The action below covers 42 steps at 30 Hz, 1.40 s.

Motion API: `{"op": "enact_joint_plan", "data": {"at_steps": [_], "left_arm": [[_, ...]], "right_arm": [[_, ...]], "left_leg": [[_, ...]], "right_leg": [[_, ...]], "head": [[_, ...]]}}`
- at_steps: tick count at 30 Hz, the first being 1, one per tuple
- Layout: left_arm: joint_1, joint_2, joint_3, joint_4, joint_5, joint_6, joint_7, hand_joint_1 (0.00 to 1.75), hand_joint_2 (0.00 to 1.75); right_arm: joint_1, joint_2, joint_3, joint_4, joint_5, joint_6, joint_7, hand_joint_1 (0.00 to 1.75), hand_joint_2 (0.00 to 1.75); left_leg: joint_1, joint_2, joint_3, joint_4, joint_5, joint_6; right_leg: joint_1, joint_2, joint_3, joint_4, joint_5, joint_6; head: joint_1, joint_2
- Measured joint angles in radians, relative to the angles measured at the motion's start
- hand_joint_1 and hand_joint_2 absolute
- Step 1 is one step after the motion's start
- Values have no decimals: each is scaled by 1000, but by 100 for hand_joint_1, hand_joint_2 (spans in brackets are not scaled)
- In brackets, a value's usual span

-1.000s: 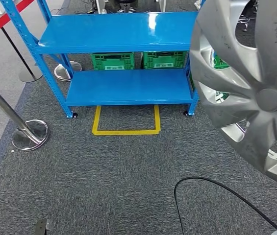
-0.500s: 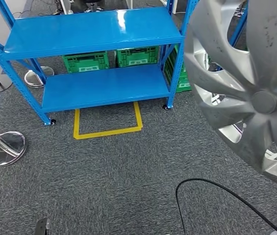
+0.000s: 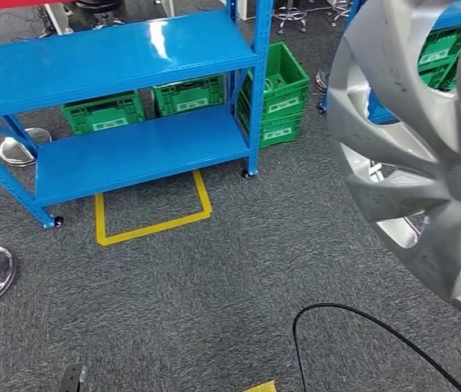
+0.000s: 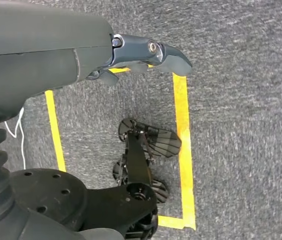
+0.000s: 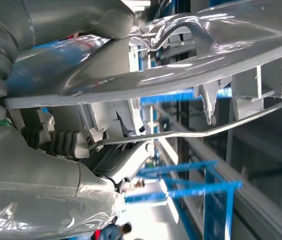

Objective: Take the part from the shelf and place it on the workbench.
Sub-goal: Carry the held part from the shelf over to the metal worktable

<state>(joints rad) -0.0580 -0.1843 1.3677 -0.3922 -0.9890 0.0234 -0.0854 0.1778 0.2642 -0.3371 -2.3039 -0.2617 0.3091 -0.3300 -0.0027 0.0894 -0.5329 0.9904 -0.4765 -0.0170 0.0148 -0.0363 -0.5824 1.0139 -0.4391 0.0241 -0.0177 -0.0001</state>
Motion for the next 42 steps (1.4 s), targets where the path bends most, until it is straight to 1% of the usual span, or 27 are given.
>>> {"op": "enact_joint_plan", "data": {"at_steps": [2, 4, 5, 6, 7, 9, 11, 13, 15, 17, 19, 21, 22, 23, 24, 26, 28, 30, 32, 33, 35, 36, 37, 38, 39, 41, 42], "left_arm": [[0, 2, -2, 0, -6, -1, 0, 0, 175], [5, 3, -4, 0, -11, -3, 0, 0, 175], [8, 3, -5, 0, -13, -5, 0, 0, 175], [11, 3, -5, 0, -15, -6, 0, 0, 175], [13, 4, -6, 0, -17, -9, 0, 0, 175], [13, 5, -7, 0, -20, -13, -1, 0, 175], [14, 5, -8, 0, -21, -17, -2, 0, 175], [14, 3, -10, 0, -24, -18, -2, 0, 175], [14, 3, -15, 0, -25, -18, -3, 0, 175], [13, 3, -20, 0, -26, -18, -3, 0, 175], [15, 4, -23, 0, -27, -18, -3, 0, 175], [19, 4, -23, 0, -28, -19, -3, 0, 175], [20, 4, -23, 0, -28, -21, -3, 0, 175], [20, 4, -23, 0, -28, -23, -4, 0, 175], [19, 4, -23, 0, -28, -27, -5, 0, 175], [18, 4, -23, 0, -28, -33, -9, 0, 175], [18, 4, -23, 0, -27, -35, -14, 0, 175], [17, 4, -23, 0, -27, -36, -17, 0, 175], [15, 5, -23, 0, -27, -37, -18, 0, 175], [14, 6, -22, 0, -27, -37, -19, 0, 175], [17, 6, -22, 0, -28, -37, -16, 0, 175], [19, 7, -22, 0, -28, -37, -12, 0, 175], [20, 7, -22, 0, -28, -37, -8, 0, 175], [21, 8, -21, 0, -29, -37, -5, 0, 175], [21, 10, -21, 0, -29, -37, -2, 0, 175], [19, 12, -21, 0, -30, -37, -2, 0, 175], [19, 12, -21, 0, -31, -37, -2, 0, 175]], "right_arm": [[11, 4, -9, -5, -3, 1, -3, 175, 175], [17, 10, -17, -9, -8, 3, -6, 175, 175], [20, 14, -21, -10, -10, 4, -8, 175, 175], [23, 18, -25, -11, -11, 6, -8, 175, 175], [27, 22, -30, -12, -12, 7, -9, 175, 175], [33, 29, -41, -16, -14, 11, -9, 175, 175], [36, 33, -51, -21, -16, 13, -9, 175, 175], [38, 34, -59, -27, -18, 15, -11, 175, 175], [44, 34, -67, -31, -18, 17, -12, 175, 175], [49, 35, -73, -34, -18, 18, -12, 175, 175], [50, 35, -76, -36, -19, 18, -12, 175, 175], [50, 36, -78, -36, -22, 21, -11, 175, 175], [50, 36, -80, -36, -25, 24, -11, 175, 175], [51, 37, -82, -36, -28, 28, -11, 175, 175], [51, 37, -85, -37, -32, 32, -10, 175, 175], [50, 38, -92, -37, -39, 38, -10, 175, 175], [49, 39, -96, -39, -44, 42, -9, 175, 175], [49, 40, -101, -41, -45, 44, -8, 175, 175], [49, 41, -106, -45, -44, 45, -8, 175, 175], [49, 42, -107, -47, -44, 46, -8, 175, 175], [51, 43, -109, -48, -44, 49, -10, 175, 175], [53, 43, -110, -48, -44, 50, -12, 175, 175], [56, 44, -111, -48, -43, 50, -13, 175, 175], [58, 45, -112, -48, -43, 49, -14, 175, 175], [59, 45, -113, -48, -43, 49, -15, 175, 175], [60, 46, -115, -48, -43, 48, -17, 175, 175], [60, 46, -117, -48, -43, 48, -19, 175, 175]], "left_leg": [[2, -27, -12, 32, -30, -10], [4, -66, -63, 145, -96, -16], [4, -75, -94, 213, -125, -17], [4, -79, -118, 262, -139, -19], [4, -81, -126, 277, -131, -20], [9, -90, -91, 200, -66, -23], [19, -131, -34, 77, -13, -27], [23, -157, -11, 24, -8, -20], [21, -141, -13, 23, -9, -5], [21, -122, -14, 22, -6, 9], [19, -102, -13, 21, -6, 17], [17, -77, -13, 22, -7, 20], [16, -65, -13, 22, -8, 21], [15, -55, -12, 22, -9, 21], [15, -45, -10, 22, -10, 20], [11, -30, -5, 22, -14, 15], [6, -16, -2, 22, -17, 6], [4, 1, 0, 18, -17, -4], [6, -14, -5, 34, -36, -14], [7, -33, -20, 68, -60, -18], [8, -71, -78, 189, -123, -20], [9, -78, -107, 246, -143, -20], [9, -81, -125, 279, -145, -20], [9, -82, -128, 276, -127, -20], [10, -86, -113, 237, -92, -21], [16, -121, -60, 116, -23, -21], [20, -141, -39, 68, -7, -20]], "right_leg": [[-5, 19, 0, -8, 7, -11], [-9, 38, -3, -11, 12, -17], [-9, 49, -5, -11, 13, -19], [-9, 61, -6, -10, 14, -19], [-10, 73, -6, -10, 14, -18], [-13, 97, -7, -6, 15, -14], [-15, 121, -14, 7, 13, -4], [-15, 141, -29, 18, 14, 8], [-18, 154, -40, 21, 19, 19], [-18, 122, -57, 51, -1, 30], [-16, 68, -104, 156, -57, 38], [-18, 46, -159, 277, -106, 42], [-18, 42, -168, 299, -108, 42], [-18, 40, -158, 282, -91, 40], [-17, 34, -128, 229, -62, 38], [-11, -4, -53, 94, -16, 29], [-3, -27, -20, 31, -6, 17], [1, -9, -23, 27, -4, 4], [-3, 11, -24, 18, 3, -9], [-5, 21, -23, 13, 7, -14], [-7, 42, -24, 11, 10, -20], [-7, 54, -25, 11, 11, -21], [-7, 66, -25, 11, 11, -21], [-7, 79, -25, 11, 11, -21], [-8, 92, -24, 12, 11, -19], [-9, 116, -26, 18, 11, -13], [-8, 127, -31, 23, 11, -8]], "head": [[-2, 0], [-6, 0], [-7, 0], [-8, 0], [-8, 0], [-8, 0], [-8, 0], [-9, 0], [-9, 0], [-4, 0], [4, 0], [5, 0], [5, 0], [5, 0], [5, 0], [5, 0], [4, 0], [4, 0], [2, 0], [0, 0], [-4, 0], [-5, 0], [-5, 0], [-5, 0], [-5, 0], [-5, 0], [-5, 0]]}}
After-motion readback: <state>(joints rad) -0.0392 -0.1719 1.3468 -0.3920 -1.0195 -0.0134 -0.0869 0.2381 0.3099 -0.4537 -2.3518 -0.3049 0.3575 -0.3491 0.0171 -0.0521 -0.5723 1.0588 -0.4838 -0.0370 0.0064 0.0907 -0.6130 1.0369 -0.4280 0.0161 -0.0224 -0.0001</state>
